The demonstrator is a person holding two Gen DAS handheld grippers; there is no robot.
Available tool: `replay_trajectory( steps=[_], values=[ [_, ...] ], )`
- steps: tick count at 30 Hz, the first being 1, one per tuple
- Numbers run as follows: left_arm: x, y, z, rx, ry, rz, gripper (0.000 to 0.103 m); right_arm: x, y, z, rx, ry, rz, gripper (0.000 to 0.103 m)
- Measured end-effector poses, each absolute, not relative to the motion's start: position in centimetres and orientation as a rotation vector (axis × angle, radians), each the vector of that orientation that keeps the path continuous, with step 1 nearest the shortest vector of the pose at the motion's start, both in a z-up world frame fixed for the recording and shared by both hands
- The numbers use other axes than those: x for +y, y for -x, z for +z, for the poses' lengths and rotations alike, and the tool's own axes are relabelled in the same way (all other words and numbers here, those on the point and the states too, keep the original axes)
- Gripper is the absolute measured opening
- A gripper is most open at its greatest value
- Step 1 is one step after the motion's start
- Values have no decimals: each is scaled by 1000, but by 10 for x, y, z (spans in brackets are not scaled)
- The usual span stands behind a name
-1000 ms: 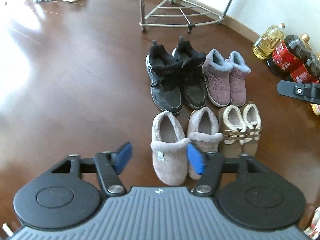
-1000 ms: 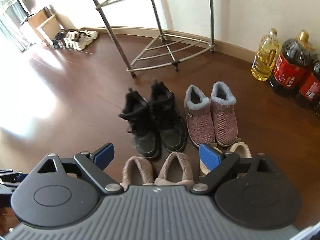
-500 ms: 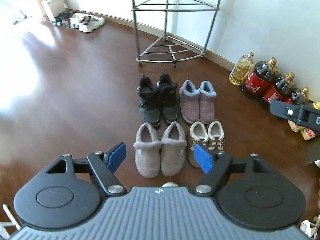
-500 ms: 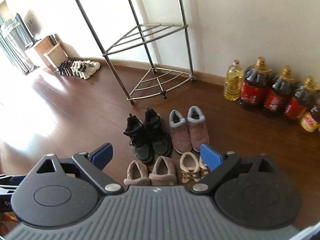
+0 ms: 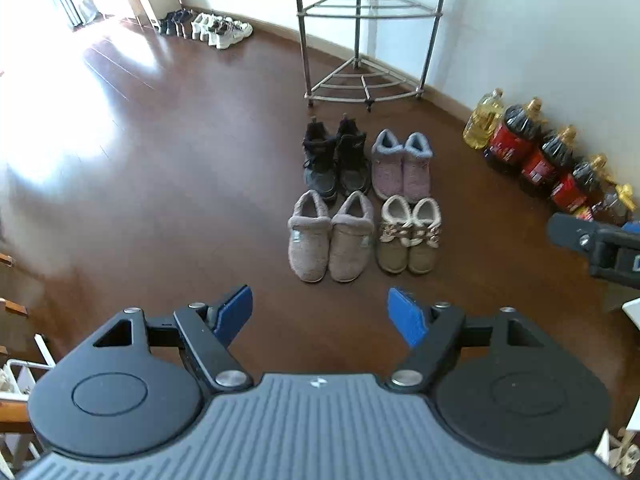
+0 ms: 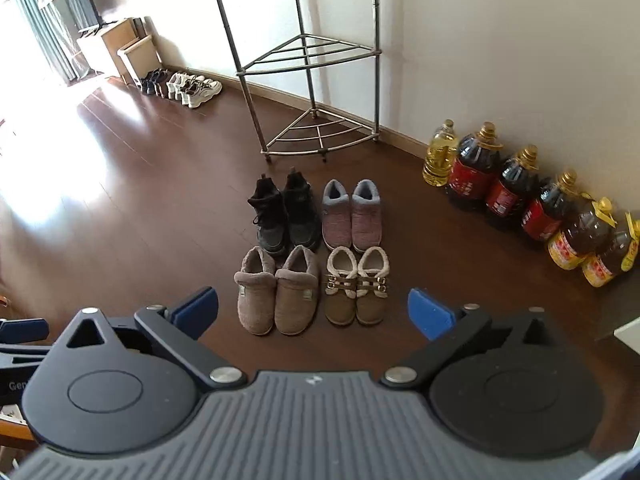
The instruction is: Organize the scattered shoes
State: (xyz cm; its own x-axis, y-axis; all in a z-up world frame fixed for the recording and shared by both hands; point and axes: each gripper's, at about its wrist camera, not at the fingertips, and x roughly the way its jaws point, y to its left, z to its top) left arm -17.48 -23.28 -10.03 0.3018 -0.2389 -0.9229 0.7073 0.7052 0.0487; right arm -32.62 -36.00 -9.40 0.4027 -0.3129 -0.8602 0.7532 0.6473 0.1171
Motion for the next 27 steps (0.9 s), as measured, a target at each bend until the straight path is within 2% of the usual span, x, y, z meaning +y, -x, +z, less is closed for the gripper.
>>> replay_trajectory(
  steps=[14,27],
  values=[
    [-235,299,-88,1094,-402,-616,77,-350,446,-82,967,-523,-595,100],
    [-228,331,-68,1043,-394,-593,77,-342,490,-62,931,-517,-600,101]
  ],
)
